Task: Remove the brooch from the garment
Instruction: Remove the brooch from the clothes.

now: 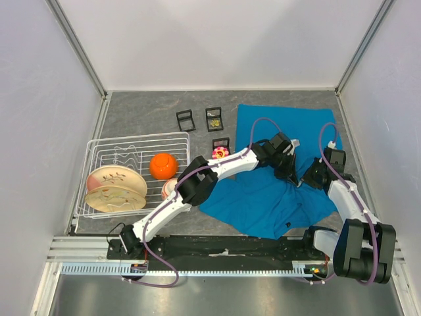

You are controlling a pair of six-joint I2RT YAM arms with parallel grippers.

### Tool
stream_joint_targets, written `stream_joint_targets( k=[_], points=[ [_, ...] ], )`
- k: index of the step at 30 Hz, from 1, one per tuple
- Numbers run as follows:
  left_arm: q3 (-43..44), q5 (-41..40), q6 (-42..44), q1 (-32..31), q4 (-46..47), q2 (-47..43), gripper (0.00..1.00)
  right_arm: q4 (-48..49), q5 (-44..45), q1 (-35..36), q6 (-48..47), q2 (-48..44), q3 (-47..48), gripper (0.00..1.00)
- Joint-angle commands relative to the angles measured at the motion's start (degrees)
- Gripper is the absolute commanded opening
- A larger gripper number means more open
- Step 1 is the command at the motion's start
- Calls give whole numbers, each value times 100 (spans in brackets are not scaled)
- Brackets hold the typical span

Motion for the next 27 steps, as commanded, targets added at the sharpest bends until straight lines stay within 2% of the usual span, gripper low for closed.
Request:
stream_joint_targets(
  k=[1, 9, 15, 17, 18, 20, 21, 23, 25, 27],
  points=[
    [506, 601, -388, -168, 530, -109, 6, 131, -990, 198, 69, 64, -73, 0],
    [611, 1216, -335, -124, 513, -3, 7, 140, -1097, 408, -292, 169, 6, 0],
    [586, 1436, -405, 60, 495, 172, 9, 61, -807, 523, -196, -146, -2, 0],
    [516, 1393, -309, 192, 425, 33, 9, -44, -457, 523, -46, -235, -20, 0],
    [306, 1323, -161, 236, 407, -64, 10, -54, -394, 523, -2, -287, -29, 0],
    [-63, 1357, -37, 289, 634, -527, 19, -106, -79, 515, 155, -314, -29, 0],
    [-517, 1401, 33, 280, 810, -678, 23, -124, 27, 506, 191, -314, -20, 0],
    [-846, 1463, 60, 280, 1153, -960, 31, -37, 11, 497, 183, -297, -2, 0],
    [-1093, 1621, 51, 280, 1224, -1154, 36, -1, 2, 497, 148, -244, 50, 0],
    [-1338, 1718, 78, 289, 1225, -1312, 36, -62, 194, 497, 60, -252, 138, 0]
  ],
)
